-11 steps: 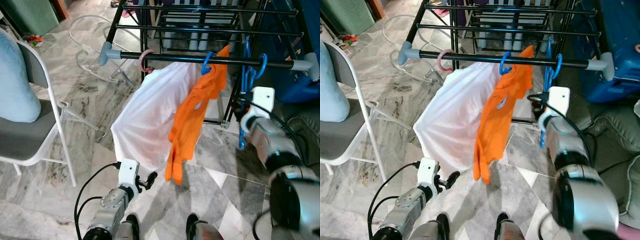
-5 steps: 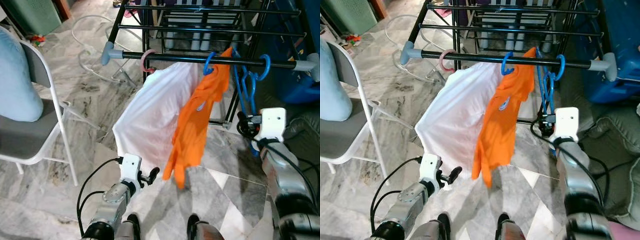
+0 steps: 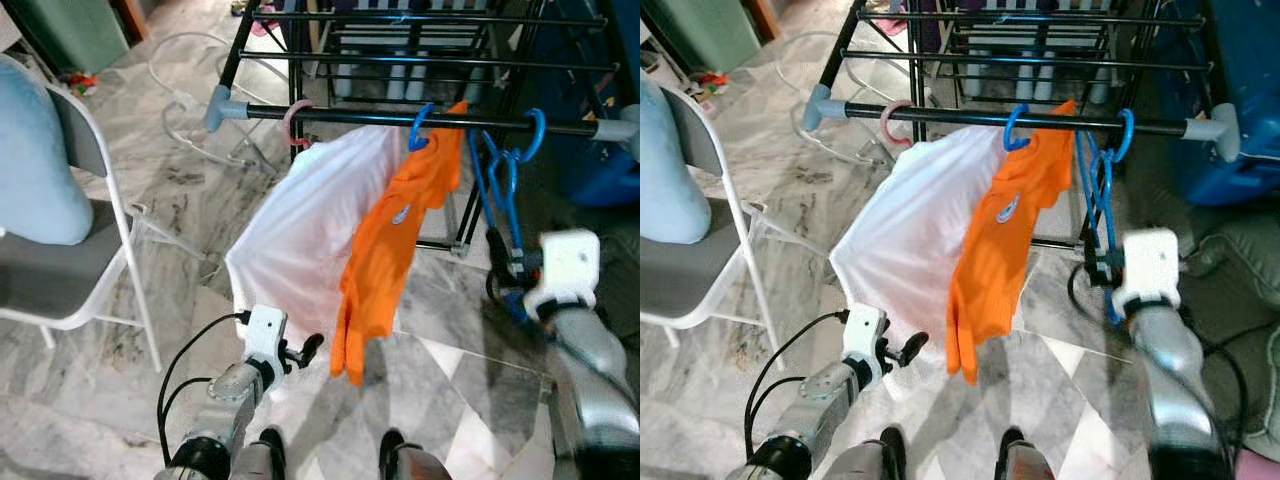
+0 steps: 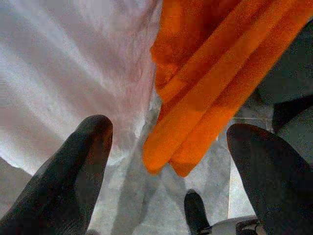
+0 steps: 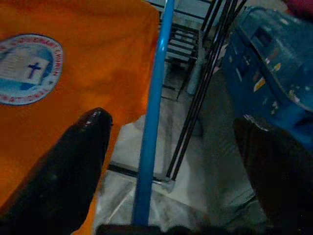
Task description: Hang hanger
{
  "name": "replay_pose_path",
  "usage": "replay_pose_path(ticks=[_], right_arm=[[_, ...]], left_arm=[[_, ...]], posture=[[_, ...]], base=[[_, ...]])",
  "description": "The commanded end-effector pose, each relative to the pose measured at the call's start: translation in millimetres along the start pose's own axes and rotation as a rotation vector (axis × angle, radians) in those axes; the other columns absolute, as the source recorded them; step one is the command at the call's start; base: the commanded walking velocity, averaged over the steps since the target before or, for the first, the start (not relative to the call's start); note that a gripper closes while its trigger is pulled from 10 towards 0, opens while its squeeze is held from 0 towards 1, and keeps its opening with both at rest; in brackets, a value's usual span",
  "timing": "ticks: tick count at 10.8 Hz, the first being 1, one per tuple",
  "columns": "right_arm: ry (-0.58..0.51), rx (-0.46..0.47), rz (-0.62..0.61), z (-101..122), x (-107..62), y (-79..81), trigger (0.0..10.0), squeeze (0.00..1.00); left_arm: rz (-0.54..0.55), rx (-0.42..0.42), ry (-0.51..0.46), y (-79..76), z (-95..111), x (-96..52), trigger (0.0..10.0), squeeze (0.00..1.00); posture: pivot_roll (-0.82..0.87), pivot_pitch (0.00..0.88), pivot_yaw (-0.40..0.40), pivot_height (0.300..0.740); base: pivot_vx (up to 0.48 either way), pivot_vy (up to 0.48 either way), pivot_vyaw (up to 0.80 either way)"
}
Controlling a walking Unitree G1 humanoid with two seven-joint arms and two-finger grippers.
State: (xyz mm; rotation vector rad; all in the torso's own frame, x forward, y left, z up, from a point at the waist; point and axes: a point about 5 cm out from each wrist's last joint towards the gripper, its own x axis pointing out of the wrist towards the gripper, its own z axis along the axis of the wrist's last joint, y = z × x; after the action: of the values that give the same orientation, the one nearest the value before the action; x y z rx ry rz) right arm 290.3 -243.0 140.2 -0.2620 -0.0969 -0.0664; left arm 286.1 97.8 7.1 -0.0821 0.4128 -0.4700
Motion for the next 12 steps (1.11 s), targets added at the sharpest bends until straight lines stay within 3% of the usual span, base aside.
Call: replay_pose_path(ticks=[1,3,6,7,8,10,12], right_arm=[[-0.007,0.033,0.011,4,-4.1,6.5,10.0,1.00],[0.011,0.092,0.058,5,-25.2,43.3,10.0,1.00],[0.094,0.091,0.124,-21,-38.8,82.4,10.0,1.00],[0.104,0.088,0.155,-24,-38.0,89.9,10.0,0.74],[0.133,0.092,0.165,-36,-34.0,96.3,10.0,0.00],[0.287,0.100,0.205,-74,-32.7,109.7,10.0,0.00],[0.417,0.151,0.273,-101,-44.4,120.7,10.0,0.00]], left_arm=[[0.015,-0.003,0.015,3.4,-4,-1.9,10.0,0.00],[0.008,-0.017,0.009,7.0,0,-0.3,10.0,0.00],[0.110,-0.035,-0.014,18.2,-3,-4.8,10.0,0.00],[0.153,-0.029,0.000,23.4,-9,-8.9,10.0,0.00],[0.201,-0.031,0.023,28.8,-17,-14.1,10.0,0.00],[0.260,-0.028,0.084,34.9,-32,-21.9,10.0,0.00],[0.279,-0.005,0.135,36.2,-40,-24.4,10.0,0.00]], posture=[[-0.11,0.210,0.116,0.740],[-0.12,0.191,0.114,0.740],[-0.08,0.156,0.073,0.740],[-0.08,0.149,0.062,0.740],[-0.06,0.129,0.036,0.740],[-0.04,0.105,0.013,0.740],[-0.03,0.092,0.003,0.740]], base=[[0.000,0.000,0.00],[0.000,0.000,0.00],[0.000,0.000,0.00],[0.000,0.000,0.00],[0.000,0.000,0.00],[0.000,0.000,0.00],[0.000,0.000,0.00]])
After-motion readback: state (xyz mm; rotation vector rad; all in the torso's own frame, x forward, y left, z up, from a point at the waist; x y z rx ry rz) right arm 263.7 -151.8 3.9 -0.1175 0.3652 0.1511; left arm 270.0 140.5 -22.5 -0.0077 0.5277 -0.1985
